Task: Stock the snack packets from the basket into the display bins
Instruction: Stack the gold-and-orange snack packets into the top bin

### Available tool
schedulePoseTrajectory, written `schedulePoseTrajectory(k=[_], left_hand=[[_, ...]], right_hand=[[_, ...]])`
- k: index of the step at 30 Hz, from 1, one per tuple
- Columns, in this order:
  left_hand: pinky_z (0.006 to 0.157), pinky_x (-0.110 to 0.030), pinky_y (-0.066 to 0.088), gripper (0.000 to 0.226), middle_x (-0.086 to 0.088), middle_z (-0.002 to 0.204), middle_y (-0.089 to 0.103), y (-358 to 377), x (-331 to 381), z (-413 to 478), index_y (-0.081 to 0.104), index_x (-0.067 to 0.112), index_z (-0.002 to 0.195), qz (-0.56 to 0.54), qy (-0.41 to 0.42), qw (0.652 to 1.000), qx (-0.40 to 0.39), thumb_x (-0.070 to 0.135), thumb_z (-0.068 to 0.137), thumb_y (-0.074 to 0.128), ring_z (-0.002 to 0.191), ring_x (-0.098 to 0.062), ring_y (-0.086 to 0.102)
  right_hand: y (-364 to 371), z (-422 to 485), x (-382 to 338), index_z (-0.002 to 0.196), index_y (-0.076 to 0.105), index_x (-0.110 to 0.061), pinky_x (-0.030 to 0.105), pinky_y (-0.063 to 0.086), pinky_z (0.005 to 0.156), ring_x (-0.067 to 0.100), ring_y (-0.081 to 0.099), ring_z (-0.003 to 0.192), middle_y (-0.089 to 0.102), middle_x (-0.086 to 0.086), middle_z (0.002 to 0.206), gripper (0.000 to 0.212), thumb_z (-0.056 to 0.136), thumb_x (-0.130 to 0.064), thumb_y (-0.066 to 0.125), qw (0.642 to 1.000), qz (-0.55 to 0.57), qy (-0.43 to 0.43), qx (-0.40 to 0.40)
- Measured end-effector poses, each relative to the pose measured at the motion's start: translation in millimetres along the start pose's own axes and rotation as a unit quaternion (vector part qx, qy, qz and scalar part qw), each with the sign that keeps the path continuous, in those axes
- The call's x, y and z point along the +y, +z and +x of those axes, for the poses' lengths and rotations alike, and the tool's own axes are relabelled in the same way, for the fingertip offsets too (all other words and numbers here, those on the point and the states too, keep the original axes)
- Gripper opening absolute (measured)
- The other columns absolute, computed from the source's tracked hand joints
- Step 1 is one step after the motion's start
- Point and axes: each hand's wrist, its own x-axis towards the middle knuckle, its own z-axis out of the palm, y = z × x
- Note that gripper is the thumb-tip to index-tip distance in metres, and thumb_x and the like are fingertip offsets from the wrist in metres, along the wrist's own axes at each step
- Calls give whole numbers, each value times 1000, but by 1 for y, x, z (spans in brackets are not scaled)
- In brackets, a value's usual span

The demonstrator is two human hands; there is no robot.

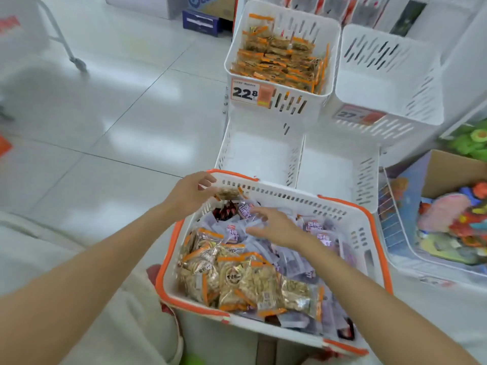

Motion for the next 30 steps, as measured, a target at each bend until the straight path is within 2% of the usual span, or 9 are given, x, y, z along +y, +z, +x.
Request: schedulePoseTrajectory(k=[6, 9, 11, 14, 17, 20, 22, 26, 30], left_hand=[[81, -35, 51, 12, -8, 104, 68, -27, -26, -30, 67, 13, 103, -22, -67, 997, 30, 19, 93, 64, 93, -26, 64], [83, -33, 50, 20, -8, 108, 66, -34, -31, -36, 65, 12, 111, -35, -95, 994, 33, 21, 94, 64, 97, -23, 62], [86, -31, 51, 25, -6, 115, 64, -36, -31, -37, 63, 14, 116, -68, -101, 992, 29, 22, 92, 66, 102, -22, 62], [74, -12, 45, 47, 5, 122, 58, -31, -21, -36, 55, 18, 129, -111, -95, 989, -17, 25, 87, 73, 106, -11, 58], [76, -16, 46, 74, 9, 120, 60, -19, -10, -32, 50, 22, 138, -136, -63, 984, -98, 31, 73, 85, 100, -8, 58], [67, -30, 47, 56, -5, 84, 60, -7, -5, -26, 64, 12, 116, -164, -66, 976, -124, 31, 70, 88, 72, -18, 55], [77, -40, 55, 35, -10, 90, 70, -4, -2, -22, 68, 12, 106, -232, -92, 963, -103, 19, 76, 84, 80, -28, 66], [88, -53, 56, 32, -17, 111, 70, -7, -5, -19, 58, 12, 108, -338, -169, 924, -54, 9, 82, 76, 96, -31, 71], [80, -49, 59, 37, -14, 114, 71, -3, -10, -23, 58, 12, 125, -367, -176, 907, -105, 11, 90, 68, 102, -29, 70]], right_hand=[[62, 22, -51, 147, 39, -18, 32, 44, 90, 25, 51, 124, 47, 3, 139, 69, 89, -43, 68, 995, 46, 7, -85], [83, 33, -54, 91, 56, -9, 34, 38, 70, 25, 54, 78, 51, 9, 82, 22, 93, -28, 67, 996, 21, -3, -91], [76, 36, -55, 73, 50, -10, 32, 34, 64, 18, 44, 61, 41, 2, 65, 28, 97, -20, 62, 996, 65, -16, -52], [45, 38, -62, 87, 66, -10, 34, 43, 70, 16, 54, 72, 57, 0, 76, 16, 99, -14, 55, 996, 63, -66, 24], [15, 40, -72, 86, 66, -3, 38, 44, 65, 20, 55, 67, 59, 11, 71, 21, 98, -12, 51, 988, 85, -103, 82], [-5, 37, -84, 103, 67, -9, 45, 56, 83, 25, 68, 83, 69, 9, 90, 21, 101, -13, 46, 965, 226, -91, 96], [-10, 32, -82, 126, 58, -13, 32, 57, 87, 12, 68, 92, 66, 0, 108, 26, 103, -19, 48, 955, 274, -70, 89], [8, 14, -40, 140, 48, -17, 31, 45, 97, 18, 54, 122, 53, 1, 137, 60, 90, -45, 66, 998, 56, -4, -18], [62, 3, -2, 129, 56, -27, 45, 35, 109, 28, 37, 132, 41, 7, 143, 62, 77, -56, 74, 969, -188, 2, -163]])
